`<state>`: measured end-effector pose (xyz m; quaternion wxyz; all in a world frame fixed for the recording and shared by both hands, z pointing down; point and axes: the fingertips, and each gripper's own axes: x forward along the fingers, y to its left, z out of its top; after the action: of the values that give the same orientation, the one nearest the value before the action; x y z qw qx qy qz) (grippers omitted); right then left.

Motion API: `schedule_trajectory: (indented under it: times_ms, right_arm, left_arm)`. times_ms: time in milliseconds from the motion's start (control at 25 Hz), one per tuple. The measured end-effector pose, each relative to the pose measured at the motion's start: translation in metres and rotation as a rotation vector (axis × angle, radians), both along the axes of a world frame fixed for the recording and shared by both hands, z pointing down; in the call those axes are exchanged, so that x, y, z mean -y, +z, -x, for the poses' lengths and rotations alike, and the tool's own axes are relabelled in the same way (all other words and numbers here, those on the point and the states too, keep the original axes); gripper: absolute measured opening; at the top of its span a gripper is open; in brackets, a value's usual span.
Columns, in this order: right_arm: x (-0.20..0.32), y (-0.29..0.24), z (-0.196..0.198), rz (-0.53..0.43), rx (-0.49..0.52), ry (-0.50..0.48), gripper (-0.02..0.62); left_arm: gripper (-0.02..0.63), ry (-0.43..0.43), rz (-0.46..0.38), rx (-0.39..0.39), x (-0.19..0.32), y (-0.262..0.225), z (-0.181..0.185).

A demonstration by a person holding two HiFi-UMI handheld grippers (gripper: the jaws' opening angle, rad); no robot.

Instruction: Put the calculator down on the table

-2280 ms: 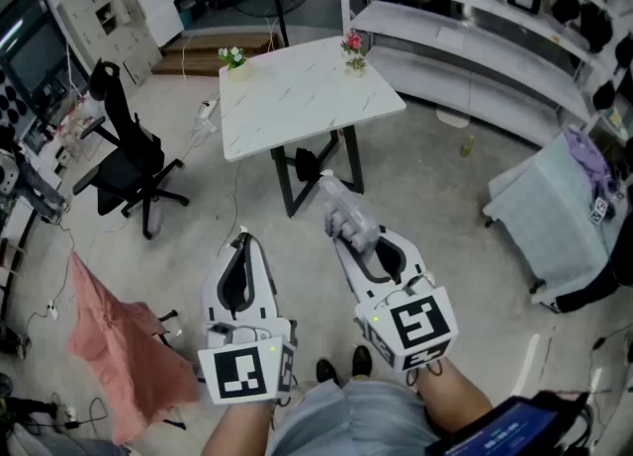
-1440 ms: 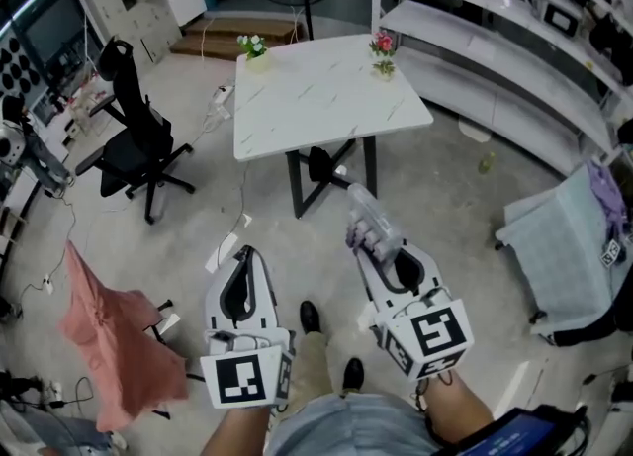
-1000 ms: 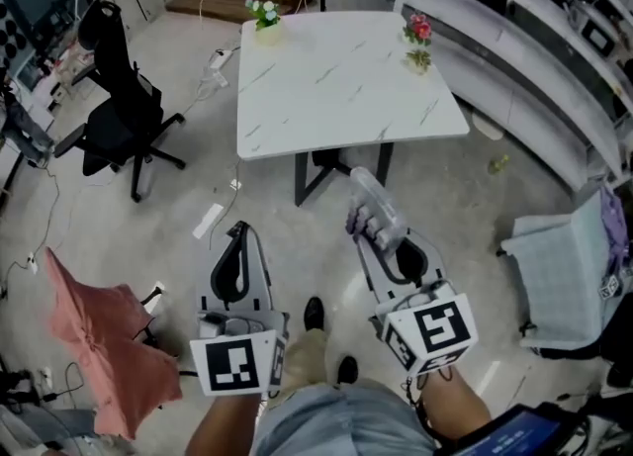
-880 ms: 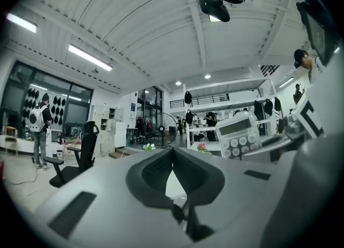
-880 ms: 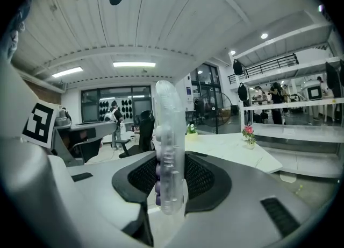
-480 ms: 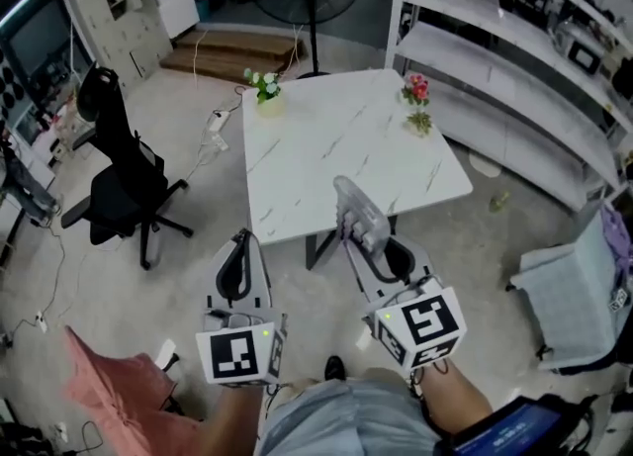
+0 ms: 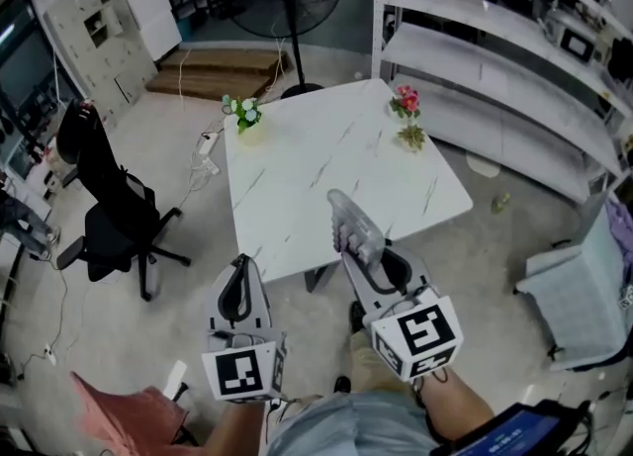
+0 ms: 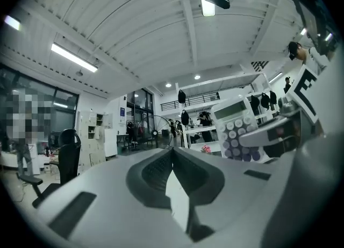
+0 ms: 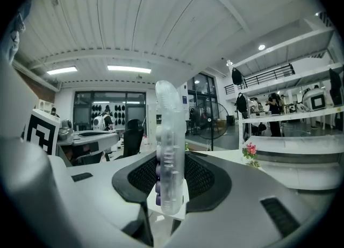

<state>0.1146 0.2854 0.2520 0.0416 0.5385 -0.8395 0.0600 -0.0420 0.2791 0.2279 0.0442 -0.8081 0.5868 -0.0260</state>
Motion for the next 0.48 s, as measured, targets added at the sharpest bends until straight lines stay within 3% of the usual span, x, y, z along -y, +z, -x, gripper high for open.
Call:
schedule_trajectory:
  times_ms: [480]
  right_arm:
    - [0.158,0.059,-0.043,0.134,0.065,-0.019,0.147]
  left_arm:
    - [0.008,0.006,0.039,0.070,0.156,0.033,-0.048]
